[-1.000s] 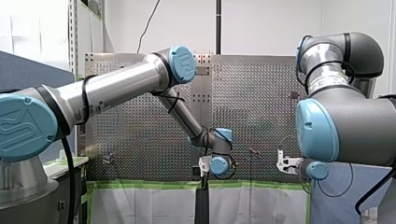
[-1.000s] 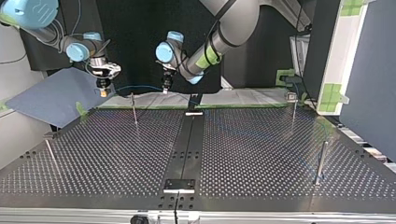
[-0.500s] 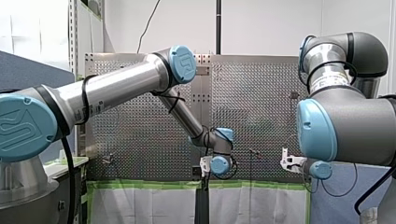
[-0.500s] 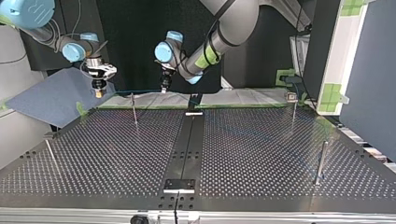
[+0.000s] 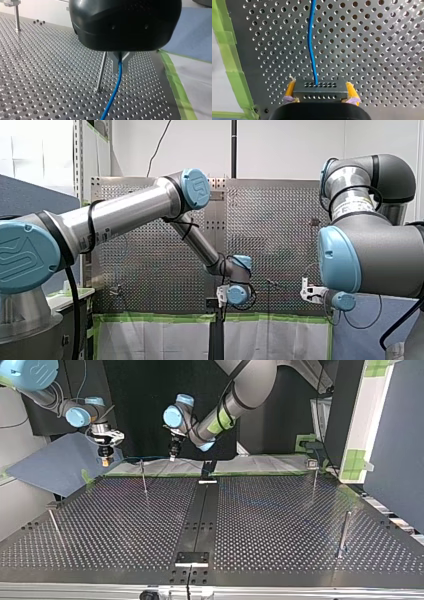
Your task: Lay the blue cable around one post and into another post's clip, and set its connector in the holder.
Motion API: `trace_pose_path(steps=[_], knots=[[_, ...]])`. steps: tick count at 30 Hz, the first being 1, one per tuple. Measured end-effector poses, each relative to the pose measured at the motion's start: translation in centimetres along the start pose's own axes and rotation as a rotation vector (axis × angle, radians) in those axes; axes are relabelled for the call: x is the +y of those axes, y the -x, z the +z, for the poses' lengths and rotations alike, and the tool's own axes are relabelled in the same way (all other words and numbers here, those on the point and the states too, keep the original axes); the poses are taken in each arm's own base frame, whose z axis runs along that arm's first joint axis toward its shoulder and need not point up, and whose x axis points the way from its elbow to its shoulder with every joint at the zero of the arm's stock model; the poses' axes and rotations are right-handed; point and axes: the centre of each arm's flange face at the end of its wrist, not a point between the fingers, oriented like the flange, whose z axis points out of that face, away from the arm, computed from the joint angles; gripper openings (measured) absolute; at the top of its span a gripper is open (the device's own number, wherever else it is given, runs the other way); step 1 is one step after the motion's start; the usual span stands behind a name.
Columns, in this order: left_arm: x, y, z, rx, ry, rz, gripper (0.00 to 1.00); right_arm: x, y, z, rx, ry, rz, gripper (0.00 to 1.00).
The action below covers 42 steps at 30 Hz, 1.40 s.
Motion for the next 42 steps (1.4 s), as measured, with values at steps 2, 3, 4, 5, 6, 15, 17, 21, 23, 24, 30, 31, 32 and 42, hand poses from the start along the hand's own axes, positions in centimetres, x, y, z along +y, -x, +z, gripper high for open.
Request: trace_pose_path(steps=[2, 3, 4, 5, 6, 15, 17, 21, 23, 24, 30, 31, 32, 42], knots=[[-0.1, 0.1, 0.0, -0.001, -0.003, -0.001, 0.00, 0.0, 0.0, 0.0, 0.001, 0.000, 0.000, 0.00], [-0.1, 0.1, 0.0, -0.001, -0.004, -0.001, 0.00, 0.0, 0.0, 0.0, 0.002, -0.001, 0.000, 0.00], [-0.1, 0.1, 0.1, 0.000, -0.004, -0.001, 0.00, 0.0, 0.0, 0.0, 0.002, -0.001, 0.000, 0.00], [-0.1, 0.2, 0.1, 0.000, -0.004, 0.000, 0.00, 0.0, 0.0, 0.0, 0.002, 0.000, 0.000, 0.00], [0.0, 0.2, 0.1, 0.001, -0.003, 0.000, 0.00, 0.1, -0.1, 0.0, 0.003, 0.000, 0.000, 0.00], [0.3, 0.1, 0.2, 0.012, 0.005, 0.005, 0.00, 0.5, -0.4, 0.4, 0.009, 0.004, 0.007, 0.00], [0.4, 0.2, 0.3, 0.012, 0.005, 0.005, 0.00, 0.5, -0.5, 0.5, 0.009, 0.004, 0.008, 0.00], [0.3, 0.3, 0.4, 0.009, 0.005, 0.003, 0.00, 0.5, -0.5, 0.5, 0.011, 0.003, 0.007, 0.00], [0.4, 0.4, 0.5, 0.008, 0.006, 0.003, 0.00, 0.5, -0.5, 0.6, 0.011, 0.003, 0.008, 0.00], [0.4, 0.4, 0.5, 0.009, 0.007, 0.004, 0.00, 0.5, -0.6, 0.6, 0.011, 0.003, 0.008, 0.00], [0.7, 0.5, 0.7, 0.015, 0.014, 0.008, 0.00, 0.6, -0.6, 0.7, 0.014, 0.002, 0.010, 0.00], [0.8, 0.5, 0.7, 0.015, 0.015, 0.009, 0.00, 0.6, -0.6, 0.7, 0.014, 0.002, 0.011, 0.00], [0.8, 0.5, 0.7, 0.016, 0.016, 0.009, 0.00, 0.6, -0.7, 0.7, 0.015, 0.003, 0.011, 0.00], [0.9, 0.7, 0.9, 0.014, 0.018, 0.008, 0.00, 0.7, -1.1, 1.2, 0.020, 0.002, 0.011, 0.00]])
